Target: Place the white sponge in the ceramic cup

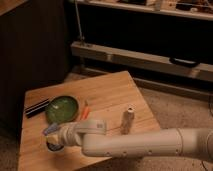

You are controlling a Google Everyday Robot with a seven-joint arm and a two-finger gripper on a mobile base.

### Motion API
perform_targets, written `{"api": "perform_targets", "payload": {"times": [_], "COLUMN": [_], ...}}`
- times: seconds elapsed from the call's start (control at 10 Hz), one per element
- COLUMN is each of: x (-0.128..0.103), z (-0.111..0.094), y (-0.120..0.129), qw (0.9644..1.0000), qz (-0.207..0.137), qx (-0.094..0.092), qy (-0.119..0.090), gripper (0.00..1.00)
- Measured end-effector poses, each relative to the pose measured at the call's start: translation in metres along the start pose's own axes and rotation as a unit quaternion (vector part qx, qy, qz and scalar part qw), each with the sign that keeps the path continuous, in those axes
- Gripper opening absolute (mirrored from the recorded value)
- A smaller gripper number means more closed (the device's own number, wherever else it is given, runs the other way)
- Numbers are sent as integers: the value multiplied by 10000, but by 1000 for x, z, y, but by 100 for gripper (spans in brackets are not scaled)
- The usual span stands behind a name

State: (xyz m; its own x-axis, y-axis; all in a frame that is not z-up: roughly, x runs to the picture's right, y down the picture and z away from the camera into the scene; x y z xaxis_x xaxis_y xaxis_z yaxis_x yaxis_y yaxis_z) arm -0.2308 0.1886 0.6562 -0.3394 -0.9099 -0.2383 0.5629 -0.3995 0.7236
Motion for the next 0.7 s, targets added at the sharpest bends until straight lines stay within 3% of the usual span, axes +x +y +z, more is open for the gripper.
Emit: {"api": "perform_targets", "payload": {"times": [0.5, 0.7], "x": [3, 13], "z": [-4, -6], "y": [5, 16], "qw": [9998, 9993], "qz": [174, 301], "qx": [6, -49], "qy": [-10, -199], "gripper": [80, 80]}}
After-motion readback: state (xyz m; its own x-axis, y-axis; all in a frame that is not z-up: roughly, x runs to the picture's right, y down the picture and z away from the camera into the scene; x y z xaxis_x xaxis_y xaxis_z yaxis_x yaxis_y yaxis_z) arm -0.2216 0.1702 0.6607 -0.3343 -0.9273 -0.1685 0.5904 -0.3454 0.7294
